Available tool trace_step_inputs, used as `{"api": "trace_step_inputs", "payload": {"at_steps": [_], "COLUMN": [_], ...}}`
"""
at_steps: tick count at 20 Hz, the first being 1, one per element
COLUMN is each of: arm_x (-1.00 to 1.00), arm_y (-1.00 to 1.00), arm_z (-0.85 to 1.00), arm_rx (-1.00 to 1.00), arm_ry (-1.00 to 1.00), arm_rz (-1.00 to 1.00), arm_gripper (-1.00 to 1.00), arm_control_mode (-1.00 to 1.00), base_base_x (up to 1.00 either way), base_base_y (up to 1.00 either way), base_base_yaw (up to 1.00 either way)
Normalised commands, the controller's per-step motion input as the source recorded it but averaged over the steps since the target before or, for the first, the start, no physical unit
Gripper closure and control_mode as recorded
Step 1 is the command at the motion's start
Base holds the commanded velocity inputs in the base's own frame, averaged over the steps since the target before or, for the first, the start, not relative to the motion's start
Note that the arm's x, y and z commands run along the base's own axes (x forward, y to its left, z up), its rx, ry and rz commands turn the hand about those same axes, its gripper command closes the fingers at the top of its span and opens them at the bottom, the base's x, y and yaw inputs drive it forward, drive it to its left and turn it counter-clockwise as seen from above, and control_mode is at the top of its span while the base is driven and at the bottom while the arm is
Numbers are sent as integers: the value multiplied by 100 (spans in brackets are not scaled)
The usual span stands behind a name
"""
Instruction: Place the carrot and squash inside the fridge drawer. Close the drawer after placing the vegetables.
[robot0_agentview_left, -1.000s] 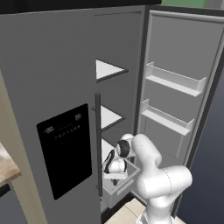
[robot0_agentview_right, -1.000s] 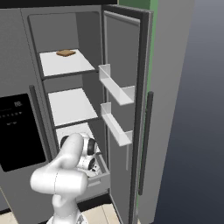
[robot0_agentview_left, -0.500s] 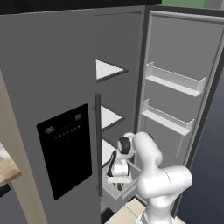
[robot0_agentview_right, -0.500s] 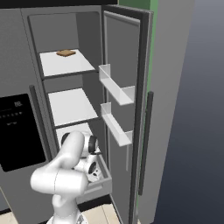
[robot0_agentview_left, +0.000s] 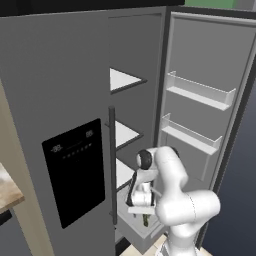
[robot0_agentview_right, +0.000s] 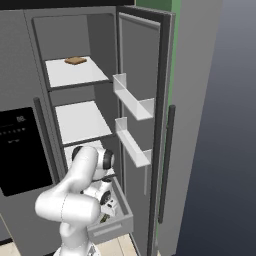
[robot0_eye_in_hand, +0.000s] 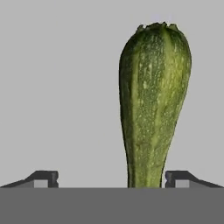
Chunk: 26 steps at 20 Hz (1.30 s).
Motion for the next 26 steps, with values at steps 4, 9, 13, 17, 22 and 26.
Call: {"api": "trace_step_inputs", "payload": {"at_steps": [4, 9, 13, 17, 22, 26], "arm_x": [0, -8, -43, -52, -66, -57], "arm_y": [-7, 0, 5, 0, -2, -18], "arm_z": [98, 100, 100, 100, 100, 100], "arm_rx": [1, 0, 0, 0, 0, 0], "arm_ry": [-9, -16, -26, -33, -35, -32], "arm_rz": [-7, -7, -4, -4, -4, -2], "arm_gripper": [-100, -100, -100, -100, -100, -100], "arm_control_mode": [-100, -100, -100, -100, -100, -100], "base_base_x": [0, 0, 0, 0, 0, 0], "base_base_y": [0, 0, 0, 0, 0, 0], "base_base_yaw": [0, 0, 0, 0, 0, 0]}}
